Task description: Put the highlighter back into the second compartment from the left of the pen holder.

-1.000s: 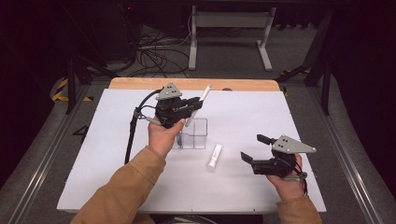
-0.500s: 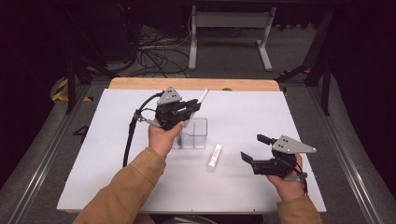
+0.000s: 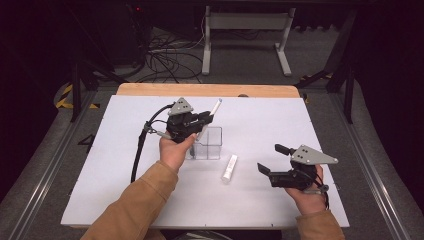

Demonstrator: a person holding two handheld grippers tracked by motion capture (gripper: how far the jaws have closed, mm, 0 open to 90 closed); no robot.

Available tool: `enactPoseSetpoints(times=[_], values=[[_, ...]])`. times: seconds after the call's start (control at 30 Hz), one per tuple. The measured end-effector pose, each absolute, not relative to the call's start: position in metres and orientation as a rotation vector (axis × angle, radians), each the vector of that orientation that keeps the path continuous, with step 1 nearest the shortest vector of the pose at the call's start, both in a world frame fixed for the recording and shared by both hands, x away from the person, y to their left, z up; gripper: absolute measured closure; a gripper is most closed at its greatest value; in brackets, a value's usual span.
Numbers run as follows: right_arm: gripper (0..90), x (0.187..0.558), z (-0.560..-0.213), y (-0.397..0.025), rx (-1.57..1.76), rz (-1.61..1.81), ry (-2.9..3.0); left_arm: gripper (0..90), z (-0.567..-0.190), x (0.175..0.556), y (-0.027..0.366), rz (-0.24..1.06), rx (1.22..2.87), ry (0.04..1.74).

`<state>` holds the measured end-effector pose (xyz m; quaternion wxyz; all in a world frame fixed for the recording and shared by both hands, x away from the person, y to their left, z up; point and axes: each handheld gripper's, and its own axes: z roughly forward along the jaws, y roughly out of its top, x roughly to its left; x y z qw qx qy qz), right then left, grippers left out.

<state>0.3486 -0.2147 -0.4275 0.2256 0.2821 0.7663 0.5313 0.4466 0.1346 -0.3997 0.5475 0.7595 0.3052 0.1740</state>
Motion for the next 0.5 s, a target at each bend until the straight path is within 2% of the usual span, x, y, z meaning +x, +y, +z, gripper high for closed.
enactPoseSetpoints(times=[0.27,0.5], values=[[13.4,0.3482,-0.427,-0.2152,0.779,1.467,2.111,77.8,-0.4017,0.4464,0.1342,0.45,1.828,0.715],[13.4,0.3479,-0.4267,-0.2155,0.78,1.47,2.109,77.5,-0.4026,0.4443,0.133,0.418,1.827,0.739]])
